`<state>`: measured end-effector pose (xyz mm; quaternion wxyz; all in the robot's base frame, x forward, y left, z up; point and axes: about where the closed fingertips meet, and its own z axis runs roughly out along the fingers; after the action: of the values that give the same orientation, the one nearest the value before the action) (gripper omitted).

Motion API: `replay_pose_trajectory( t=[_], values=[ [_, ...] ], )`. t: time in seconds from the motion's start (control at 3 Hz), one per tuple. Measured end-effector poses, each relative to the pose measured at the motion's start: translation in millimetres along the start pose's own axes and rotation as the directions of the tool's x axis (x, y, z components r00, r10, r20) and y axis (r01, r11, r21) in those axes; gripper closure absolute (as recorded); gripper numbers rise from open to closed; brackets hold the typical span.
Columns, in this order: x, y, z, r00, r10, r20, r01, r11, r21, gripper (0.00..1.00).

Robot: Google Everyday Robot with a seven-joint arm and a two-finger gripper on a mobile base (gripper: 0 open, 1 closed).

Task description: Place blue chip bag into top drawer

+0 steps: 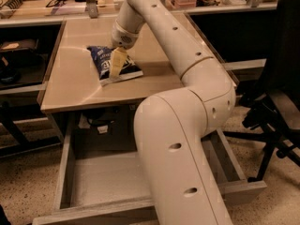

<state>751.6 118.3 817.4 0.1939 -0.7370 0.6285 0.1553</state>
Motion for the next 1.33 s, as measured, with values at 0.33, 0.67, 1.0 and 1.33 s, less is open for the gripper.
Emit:
replay_pose_trajectory(
  t=[0.33,0.67,1.0,1.33],
  values=[
    [-2.0,-4.0,4.5,1.0,0.0,0.007,0.0,0.9999,0.01,0.42],
    [-2.0,-4.0,4.5,1.0,0.0,0.007,0.0,0.9999,0.01,0.65],
    [-2.0,-4.0,4.5,1.0,0.0,0.007,0.0,0.9999,0.01,0.89],
    [-2.1,-4.0,4.3,1.0,0.0,0.007,0.0,0.9999,0.01,1.0]
  ],
)
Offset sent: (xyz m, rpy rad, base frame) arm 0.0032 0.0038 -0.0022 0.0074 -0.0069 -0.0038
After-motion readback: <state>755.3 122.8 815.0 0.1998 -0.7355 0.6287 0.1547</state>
